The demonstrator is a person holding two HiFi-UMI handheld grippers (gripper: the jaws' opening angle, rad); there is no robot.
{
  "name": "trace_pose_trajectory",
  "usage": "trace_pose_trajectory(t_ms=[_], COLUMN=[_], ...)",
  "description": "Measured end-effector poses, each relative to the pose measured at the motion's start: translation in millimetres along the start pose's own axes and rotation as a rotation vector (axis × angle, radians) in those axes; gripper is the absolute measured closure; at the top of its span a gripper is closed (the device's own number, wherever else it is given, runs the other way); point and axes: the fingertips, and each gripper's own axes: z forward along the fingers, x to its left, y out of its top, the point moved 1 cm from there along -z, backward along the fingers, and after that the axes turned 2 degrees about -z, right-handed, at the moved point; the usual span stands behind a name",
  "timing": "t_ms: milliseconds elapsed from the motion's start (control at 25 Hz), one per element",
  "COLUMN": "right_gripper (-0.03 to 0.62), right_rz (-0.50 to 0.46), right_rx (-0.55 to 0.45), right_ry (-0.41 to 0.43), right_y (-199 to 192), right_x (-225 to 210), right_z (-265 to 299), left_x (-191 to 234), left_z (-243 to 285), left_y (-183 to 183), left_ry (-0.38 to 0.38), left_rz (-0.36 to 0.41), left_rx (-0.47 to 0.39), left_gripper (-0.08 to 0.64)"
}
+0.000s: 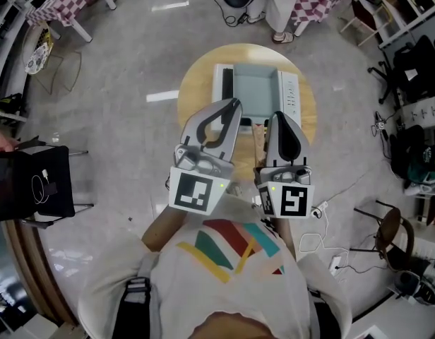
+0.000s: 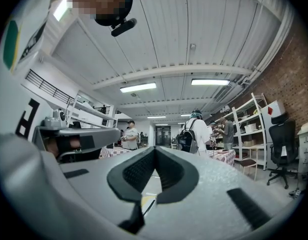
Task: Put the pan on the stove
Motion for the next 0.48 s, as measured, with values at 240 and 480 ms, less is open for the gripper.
trace_pose_trajectory(t_ms=[240, 480], right_gripper=[0.594, 0.595], right_rz=[0.006, 0.005], right_rx=[0.005, 0.019], right_ry=[-0.011, -0.013], right_y=[-0.8, -4.5], right_x=[-3.2, -2.7], right_z=[-5.1, -8.3], left_x=[-4.9, -6.2], left_z=[-0.8, -4.8], left_y=[-1.7, -1.0], left_ry=[-0.004, -0.001], left_rz=[-0.017, -0.006], left_rx=[0.008, 0.011], left_gripper=[0.552, 0.552])
